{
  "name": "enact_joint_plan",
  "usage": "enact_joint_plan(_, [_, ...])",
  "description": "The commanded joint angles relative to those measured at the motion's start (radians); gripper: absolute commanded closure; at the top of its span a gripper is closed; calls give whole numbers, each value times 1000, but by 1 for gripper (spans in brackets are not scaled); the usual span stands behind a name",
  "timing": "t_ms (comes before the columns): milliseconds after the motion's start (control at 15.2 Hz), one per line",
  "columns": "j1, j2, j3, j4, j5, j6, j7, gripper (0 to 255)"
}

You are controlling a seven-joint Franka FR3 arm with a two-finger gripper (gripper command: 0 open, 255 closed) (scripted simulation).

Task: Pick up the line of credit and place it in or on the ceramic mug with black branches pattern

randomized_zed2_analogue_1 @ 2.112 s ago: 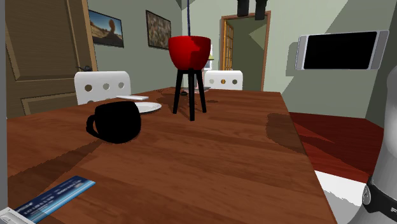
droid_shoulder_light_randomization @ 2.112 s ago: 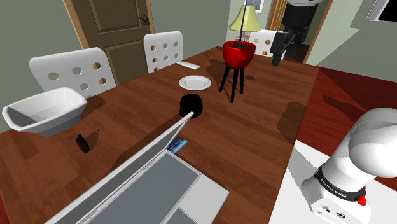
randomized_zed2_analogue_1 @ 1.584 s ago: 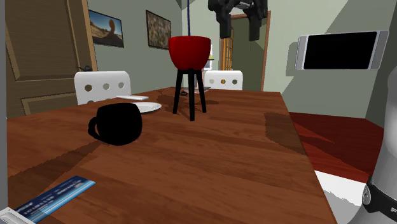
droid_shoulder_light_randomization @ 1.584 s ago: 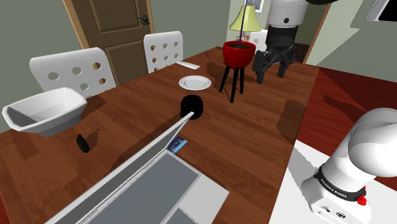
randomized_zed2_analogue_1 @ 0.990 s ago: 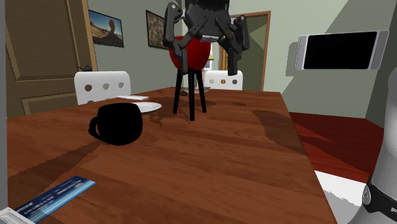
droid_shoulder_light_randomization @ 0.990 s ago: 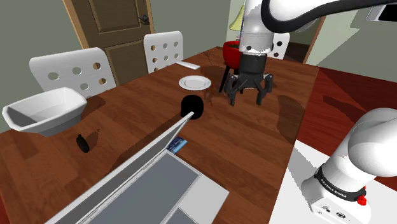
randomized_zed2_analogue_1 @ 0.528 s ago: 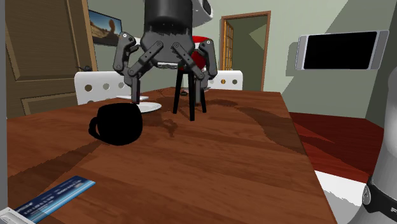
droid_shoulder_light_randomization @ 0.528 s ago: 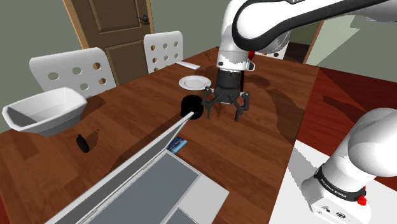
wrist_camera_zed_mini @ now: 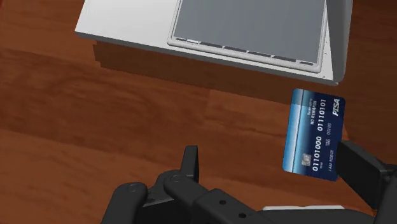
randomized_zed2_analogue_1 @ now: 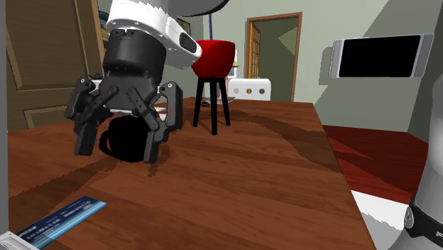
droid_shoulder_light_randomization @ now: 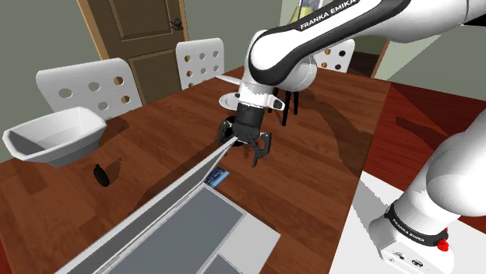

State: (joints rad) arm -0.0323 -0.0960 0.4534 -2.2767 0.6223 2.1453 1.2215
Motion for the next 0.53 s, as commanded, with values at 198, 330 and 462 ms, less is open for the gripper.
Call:
enact_joint_plan(198, [22,191,27,97,67,150,129,0])
enact_joint_plan(330, [30,239,29,126,82,186,157,0])
enact_joint_plan(462, [39,260,34,124,84,212,156,0])
